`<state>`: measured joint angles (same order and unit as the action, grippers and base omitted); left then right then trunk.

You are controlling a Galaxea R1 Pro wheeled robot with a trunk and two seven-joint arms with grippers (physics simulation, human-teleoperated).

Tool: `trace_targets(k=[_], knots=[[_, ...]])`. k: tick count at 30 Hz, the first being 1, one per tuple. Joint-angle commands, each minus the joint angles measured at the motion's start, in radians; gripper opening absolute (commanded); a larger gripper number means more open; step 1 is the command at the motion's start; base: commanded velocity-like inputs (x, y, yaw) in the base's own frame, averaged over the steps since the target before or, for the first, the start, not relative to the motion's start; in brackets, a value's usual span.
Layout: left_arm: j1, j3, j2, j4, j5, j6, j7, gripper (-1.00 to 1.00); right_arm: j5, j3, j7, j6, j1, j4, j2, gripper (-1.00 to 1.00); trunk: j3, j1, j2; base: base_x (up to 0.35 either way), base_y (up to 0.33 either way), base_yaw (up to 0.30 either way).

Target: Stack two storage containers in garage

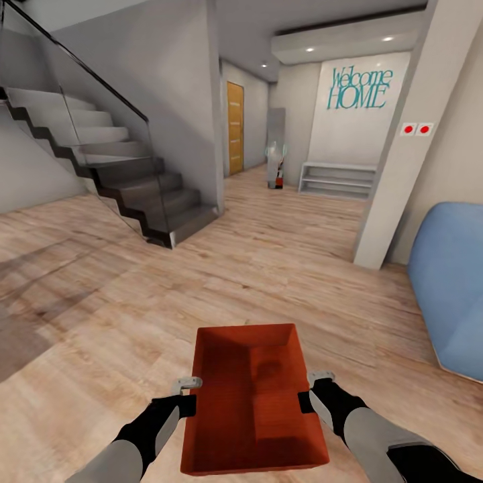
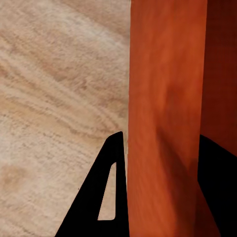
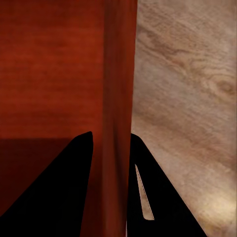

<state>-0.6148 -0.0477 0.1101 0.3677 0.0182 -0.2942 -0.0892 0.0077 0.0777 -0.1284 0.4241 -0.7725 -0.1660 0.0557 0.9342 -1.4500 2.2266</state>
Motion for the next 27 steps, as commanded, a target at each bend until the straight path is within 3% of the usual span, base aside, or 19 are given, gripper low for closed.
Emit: trace_targets(k=[1, 19, 27], knots=[[0.000, -0.006, 0.000, 0.002, -0.007, -0.006, -0.004, -1.00, 0.015, -0.001, -0.003, 0.009, -0.001, -0.003, -0.001, -1.00, 0.001, 0.000, 0.000, 0.348, 0.000, 0.000], [0.000, -0.006, 0.000, 0.002, -0.007, -0.006, -0.004, -1.00, 0.015, -0.001, -0.003, 0.009, -0.001, -0.003, -0.001, -1.00, 0.001, 0.000, 0.000, 0.348, 0.000, -0.002], [0.000, -0.006, 0.000, 0.002, -0.007, -0.006, -0.004, -1.00, 0.015, -0.001, -0.003, 0.009, -0.001, -0.003, -0.001, -1.00, 0.001, 0.000, 0.000, 0.348, 0.000, -0.122]])
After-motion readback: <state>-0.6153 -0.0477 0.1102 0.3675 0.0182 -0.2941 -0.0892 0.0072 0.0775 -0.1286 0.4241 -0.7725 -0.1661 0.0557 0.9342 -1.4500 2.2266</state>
